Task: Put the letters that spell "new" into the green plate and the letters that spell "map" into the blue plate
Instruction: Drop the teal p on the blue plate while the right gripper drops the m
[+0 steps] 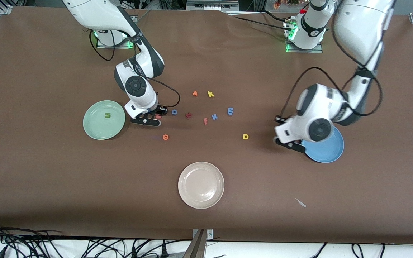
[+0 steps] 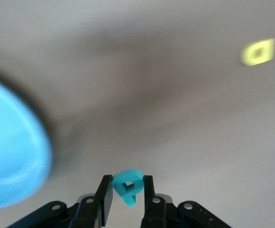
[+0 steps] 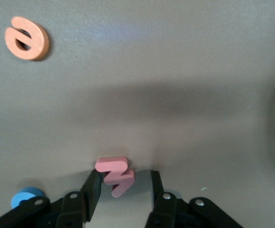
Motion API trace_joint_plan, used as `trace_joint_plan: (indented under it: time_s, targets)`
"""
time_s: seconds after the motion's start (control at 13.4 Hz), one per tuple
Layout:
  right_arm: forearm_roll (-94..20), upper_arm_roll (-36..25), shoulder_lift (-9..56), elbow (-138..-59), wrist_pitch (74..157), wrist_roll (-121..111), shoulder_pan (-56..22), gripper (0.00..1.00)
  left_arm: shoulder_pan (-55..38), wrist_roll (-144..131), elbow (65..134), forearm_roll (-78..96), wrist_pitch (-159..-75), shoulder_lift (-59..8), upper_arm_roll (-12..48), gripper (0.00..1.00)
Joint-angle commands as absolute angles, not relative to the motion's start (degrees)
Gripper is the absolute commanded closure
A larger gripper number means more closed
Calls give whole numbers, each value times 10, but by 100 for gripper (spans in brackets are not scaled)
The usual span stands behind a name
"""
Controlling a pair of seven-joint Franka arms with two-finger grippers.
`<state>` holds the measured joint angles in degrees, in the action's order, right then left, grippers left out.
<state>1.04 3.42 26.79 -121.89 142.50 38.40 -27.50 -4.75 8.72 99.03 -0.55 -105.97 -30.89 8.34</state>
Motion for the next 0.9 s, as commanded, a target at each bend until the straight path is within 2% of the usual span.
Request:
trace_joint_plan:
  time_s: [0.0, 0.15, 0.3, 0.45, 0.52, 0.6, 0.67, 0.82]
  targets:
    - [7, 35, 280, -1212, 1447, 374, -275, 55, 11, 203, 997, -41, -1046, -298, 92, 83]
    - [7, 35, 285, -1211, 1457, 374, -275, 57, 33, 242, 997, -64, -1052, -305, 92, 82]
    - [7, 35, 286, -1211, 1457, 374, -276, 71, 43, 249, 996, -95, -1091, -329, 92, 81]
    - [7, 35, 283, -1211, 1455, 374, -275, 88, 54, 250, 996, -98, -1121, -344, 92, 73]
    - [6, 33, 278, -1211, 1452, 373, -275, 88, 54, 250, 997, -108, -1123, -345, 92, 47]
    - [6, 28, 266, -1211, 1450, 368, -274, 88, 51, 250, 997, -119, -1123, -344, 93, 4]
    - [7, 9, 252, -1211, 1439, 361, -273, 88, 49, 249, 995, -121, -1121, -341, 94, 0]
    - [6, -32, 219, -1200, 1373, 295, -272, 88, 52, 229, 993, -102, -1116, -325, 97, 0]
